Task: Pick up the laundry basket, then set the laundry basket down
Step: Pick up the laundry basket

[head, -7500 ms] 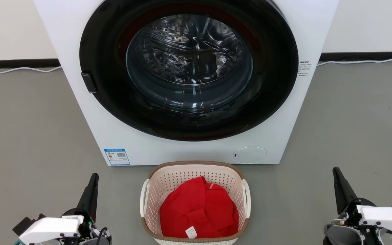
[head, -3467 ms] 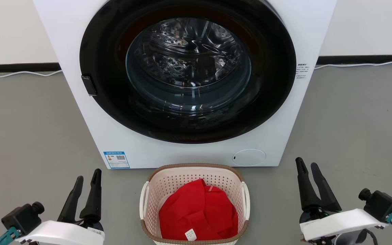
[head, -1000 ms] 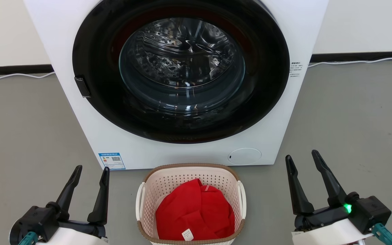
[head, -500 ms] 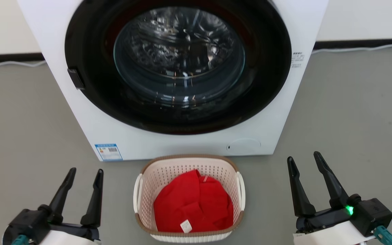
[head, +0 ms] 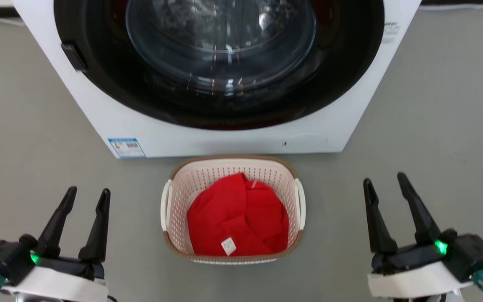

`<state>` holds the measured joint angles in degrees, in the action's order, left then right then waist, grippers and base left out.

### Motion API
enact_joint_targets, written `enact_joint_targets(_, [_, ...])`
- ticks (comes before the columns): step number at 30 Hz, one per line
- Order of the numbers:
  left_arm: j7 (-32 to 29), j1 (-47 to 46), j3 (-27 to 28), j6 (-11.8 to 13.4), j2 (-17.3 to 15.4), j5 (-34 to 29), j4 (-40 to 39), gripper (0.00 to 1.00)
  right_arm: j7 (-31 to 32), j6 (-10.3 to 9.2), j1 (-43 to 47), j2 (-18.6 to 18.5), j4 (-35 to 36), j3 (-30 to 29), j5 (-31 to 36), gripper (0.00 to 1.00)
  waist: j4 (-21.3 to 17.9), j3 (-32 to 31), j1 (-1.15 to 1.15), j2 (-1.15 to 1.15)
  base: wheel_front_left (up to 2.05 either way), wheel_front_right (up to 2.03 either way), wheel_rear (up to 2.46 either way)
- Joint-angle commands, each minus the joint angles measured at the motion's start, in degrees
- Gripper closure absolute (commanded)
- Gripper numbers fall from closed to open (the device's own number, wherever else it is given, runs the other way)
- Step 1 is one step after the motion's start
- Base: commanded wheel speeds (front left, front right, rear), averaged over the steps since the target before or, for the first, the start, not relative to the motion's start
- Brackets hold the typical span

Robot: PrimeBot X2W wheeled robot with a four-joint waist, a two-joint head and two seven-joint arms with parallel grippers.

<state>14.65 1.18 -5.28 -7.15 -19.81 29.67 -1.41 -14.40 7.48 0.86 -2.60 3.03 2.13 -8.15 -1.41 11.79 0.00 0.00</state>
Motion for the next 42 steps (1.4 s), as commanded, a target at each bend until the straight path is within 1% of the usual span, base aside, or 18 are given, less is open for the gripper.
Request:
enact_joint_targets(1, [0.3, -3.0, 1.8, -0.3, -1.6, 1.0, -0.9, 0.00, -0.6, 0.01, -2.6, -0.3, 1.6, 1.5, 0.2, 0.00, 0.1, 1.5, 0.00, 0.00, 0.00, 0.00, 0.00])
enact_joint_targets(11, [0.3, -7.4, -2.0, -0.3, -5.0, 5.4, 3.0, 0.00, -0.6, 0.01, -5.7, -0.3, -0.8, 1.0, -0.6, 0.00, -0.1, 7.2, 0.00, 0.00, 0.00, 0.00, 0.00])
enact_joint_targets(20, [0.3, -12.7, -5.4, -0.3, -8.3, 8.9, 5.3, 0.00, -0.6, 0.01, -9.8, -0.3, -3.9, 1.4, -1.2, 0.00, -0.1, 14.4, 0.00, 0.00, 0.00, 0.00, 0.00])
enact_joint_targets(26, [0.3, -16.5, -8.4, -0.3, -10.4, 10.5, 7.5, 0.00, -0.6, 0.01, -12.4, -0.3, -6.5, 1.6, -3.1, 0.00, 0.1, 18.7, 0.00, 0.00, 0.00, 0.00, 0.00])
enact_joint_targets(36, [0.3, -21.8, -10.7, -0.3, -12.1, 13.9, 10.6, 0.00, -0.6, 0.01, -16.7, -0.3, -9.7, 2.1, -3.6, 0.00, 0.6, 24.7, 0.00, 0.00, 0.00, 0.00, 0.00])
enact_joint_targets(42, [0.3, -25.3, -13.0, -0.3, -13.2, 15.2, 11.9, 0.00, -0.6, 0.01, -20.1, -0.3, -12.4, 2.2, -3.4, 0.00, 0.7, 28.5, 0.00, 0.00, 0.00, 0.00, 0.00])
